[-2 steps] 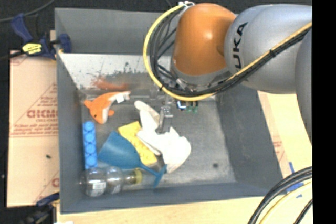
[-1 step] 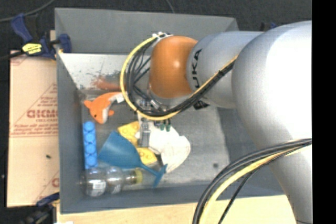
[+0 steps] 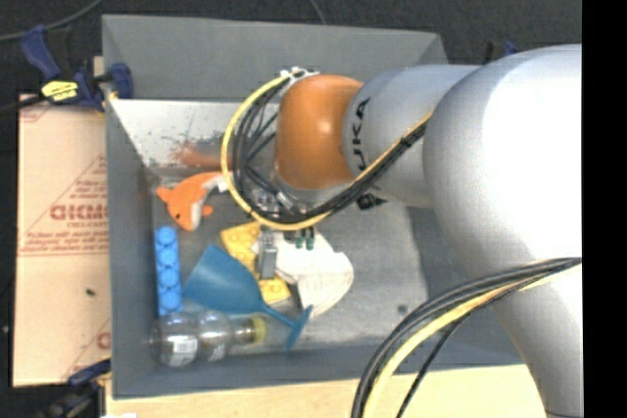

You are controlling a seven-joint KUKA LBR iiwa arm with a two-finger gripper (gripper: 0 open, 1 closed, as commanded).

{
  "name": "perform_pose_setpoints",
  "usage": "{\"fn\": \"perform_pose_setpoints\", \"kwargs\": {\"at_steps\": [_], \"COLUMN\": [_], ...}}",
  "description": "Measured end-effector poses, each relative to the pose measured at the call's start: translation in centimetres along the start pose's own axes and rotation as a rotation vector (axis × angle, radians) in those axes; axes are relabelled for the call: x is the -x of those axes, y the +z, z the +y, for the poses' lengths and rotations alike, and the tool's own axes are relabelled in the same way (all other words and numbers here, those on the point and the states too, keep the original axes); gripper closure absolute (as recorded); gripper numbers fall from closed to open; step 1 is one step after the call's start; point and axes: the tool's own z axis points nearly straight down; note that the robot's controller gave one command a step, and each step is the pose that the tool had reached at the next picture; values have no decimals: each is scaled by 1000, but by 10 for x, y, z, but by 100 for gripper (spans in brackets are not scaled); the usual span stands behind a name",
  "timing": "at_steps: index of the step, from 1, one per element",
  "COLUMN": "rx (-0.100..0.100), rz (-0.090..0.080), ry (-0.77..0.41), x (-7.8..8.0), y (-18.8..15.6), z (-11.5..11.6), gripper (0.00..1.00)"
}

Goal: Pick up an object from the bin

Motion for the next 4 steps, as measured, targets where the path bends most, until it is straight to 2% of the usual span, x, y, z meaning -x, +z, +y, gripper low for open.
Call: {"fn": "perform_pose_setpoints", "kwargs": {"at_steps": [1,2,3,4], "rx": [2,2,5,4], "rz": [6,-4,-4,-4], "ry": [241,317,407,407], "x": [49,41,-17,-17], "y": [-13,-43,-14,-14], "z": [-20,-21,-52,-52], "gripper": [0,0,100,100]}}
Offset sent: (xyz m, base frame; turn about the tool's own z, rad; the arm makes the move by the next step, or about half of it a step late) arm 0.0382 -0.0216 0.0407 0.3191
